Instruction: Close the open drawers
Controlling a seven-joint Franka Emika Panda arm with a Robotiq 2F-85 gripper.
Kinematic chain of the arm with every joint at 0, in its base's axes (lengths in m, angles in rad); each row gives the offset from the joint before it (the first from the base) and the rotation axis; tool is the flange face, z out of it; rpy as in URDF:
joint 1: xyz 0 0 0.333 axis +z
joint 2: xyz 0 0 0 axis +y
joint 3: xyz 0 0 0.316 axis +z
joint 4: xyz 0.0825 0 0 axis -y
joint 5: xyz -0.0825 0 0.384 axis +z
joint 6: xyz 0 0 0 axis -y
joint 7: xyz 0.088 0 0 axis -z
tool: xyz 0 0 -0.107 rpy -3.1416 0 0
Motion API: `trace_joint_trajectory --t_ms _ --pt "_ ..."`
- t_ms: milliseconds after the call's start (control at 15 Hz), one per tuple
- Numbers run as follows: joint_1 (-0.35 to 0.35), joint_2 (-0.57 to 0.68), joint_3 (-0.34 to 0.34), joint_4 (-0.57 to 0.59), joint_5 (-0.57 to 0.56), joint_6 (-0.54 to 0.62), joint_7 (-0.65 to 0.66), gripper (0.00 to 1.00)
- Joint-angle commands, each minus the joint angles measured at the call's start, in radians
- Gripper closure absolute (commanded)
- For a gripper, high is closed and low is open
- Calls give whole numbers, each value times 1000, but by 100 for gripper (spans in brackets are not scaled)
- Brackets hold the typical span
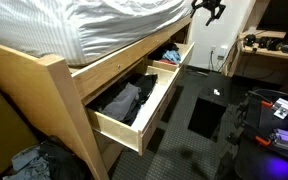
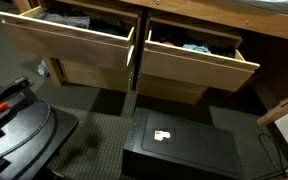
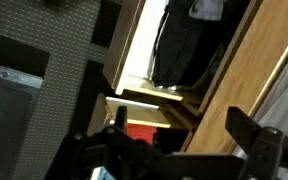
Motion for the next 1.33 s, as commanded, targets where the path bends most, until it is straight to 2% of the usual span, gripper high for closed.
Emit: trace_joint_trajectory --t_ms 0,67,133,400,467,600,667,933,1133,1267 --pt "-63 123 -71 73 88 39 6 0" --pt "-74 139 -85 88 115 24 28 0" --pt "-65 78 -72 36 63 22 2 0" --pt "-68 95 -75 47 66 22 -1 0" --pt "-58 97 -64 33 58 72 25 0" --pt "-55 232 -58 117 57 177 149 0" --pt "-60 319 -66 178 62 205 189 0" --pt "-83 539 -102 340 114 331 318 0" --pt "-113 717 -143 528 115 256 467 0" --pt "-141 800 -161 644 89 114 556 0"
